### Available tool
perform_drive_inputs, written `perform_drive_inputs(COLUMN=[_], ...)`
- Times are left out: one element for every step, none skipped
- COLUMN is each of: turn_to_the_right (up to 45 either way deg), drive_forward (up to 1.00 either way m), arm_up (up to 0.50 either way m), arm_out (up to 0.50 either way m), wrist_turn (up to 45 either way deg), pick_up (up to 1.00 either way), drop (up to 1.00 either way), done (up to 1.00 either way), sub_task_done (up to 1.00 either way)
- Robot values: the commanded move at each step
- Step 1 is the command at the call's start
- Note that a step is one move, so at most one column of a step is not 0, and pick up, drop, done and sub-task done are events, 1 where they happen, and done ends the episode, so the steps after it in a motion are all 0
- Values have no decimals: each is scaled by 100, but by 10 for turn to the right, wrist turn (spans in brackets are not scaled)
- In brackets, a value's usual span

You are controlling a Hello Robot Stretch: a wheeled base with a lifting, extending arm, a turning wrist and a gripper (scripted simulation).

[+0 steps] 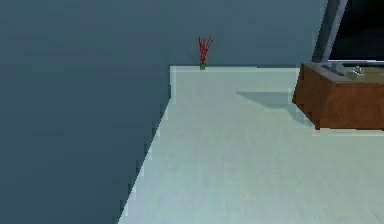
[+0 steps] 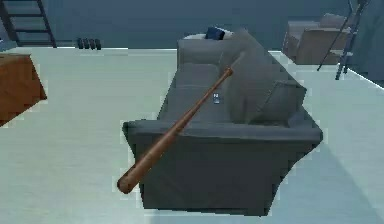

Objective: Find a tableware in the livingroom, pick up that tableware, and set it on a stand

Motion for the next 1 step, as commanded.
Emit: perform_drive_inputs(turn_to_the_right=[0], drive_forward=[100], arm_up=[0], arm_out=[0], wrist_turn=[0], pick_up=[0], drop=[0], done=[0], sub_task_done=[0])
